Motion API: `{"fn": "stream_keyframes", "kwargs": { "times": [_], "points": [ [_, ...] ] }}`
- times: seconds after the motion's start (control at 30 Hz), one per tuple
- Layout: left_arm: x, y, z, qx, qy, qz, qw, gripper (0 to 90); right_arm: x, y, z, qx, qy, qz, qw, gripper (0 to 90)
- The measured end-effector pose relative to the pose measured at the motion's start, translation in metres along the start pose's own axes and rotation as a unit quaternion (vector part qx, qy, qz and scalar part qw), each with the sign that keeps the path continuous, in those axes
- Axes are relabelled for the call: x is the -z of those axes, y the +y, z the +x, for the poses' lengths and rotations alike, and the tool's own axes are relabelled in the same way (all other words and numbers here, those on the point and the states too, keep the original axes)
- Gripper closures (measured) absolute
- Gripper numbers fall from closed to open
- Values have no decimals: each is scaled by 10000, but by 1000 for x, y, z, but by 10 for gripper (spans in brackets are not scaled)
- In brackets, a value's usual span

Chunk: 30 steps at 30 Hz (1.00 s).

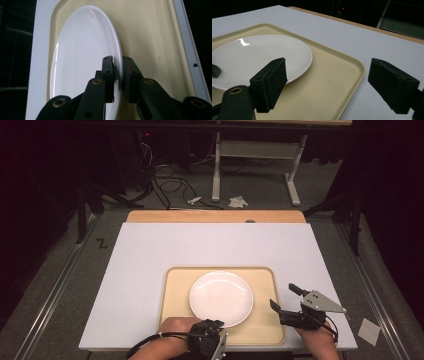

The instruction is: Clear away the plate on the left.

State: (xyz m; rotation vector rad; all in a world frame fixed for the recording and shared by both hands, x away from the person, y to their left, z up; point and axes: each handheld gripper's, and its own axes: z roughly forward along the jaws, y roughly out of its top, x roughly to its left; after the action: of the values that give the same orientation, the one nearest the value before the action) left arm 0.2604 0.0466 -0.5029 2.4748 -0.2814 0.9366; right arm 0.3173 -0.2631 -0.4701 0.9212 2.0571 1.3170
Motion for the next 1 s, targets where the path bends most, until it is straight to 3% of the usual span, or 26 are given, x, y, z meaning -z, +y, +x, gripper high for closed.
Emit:
{"fn": "stream_keyframes", "kwargs": {
  "times": [0.3,1.0],
  "points": [
    [-3,-3,3,190,-245,-30,9995,764,0,0,0,3,39,34,10000,165],
    [-5,-8,6,371,-365,75,9986,612,0,0,1,10,33,32,10000,165]
  ]
}}
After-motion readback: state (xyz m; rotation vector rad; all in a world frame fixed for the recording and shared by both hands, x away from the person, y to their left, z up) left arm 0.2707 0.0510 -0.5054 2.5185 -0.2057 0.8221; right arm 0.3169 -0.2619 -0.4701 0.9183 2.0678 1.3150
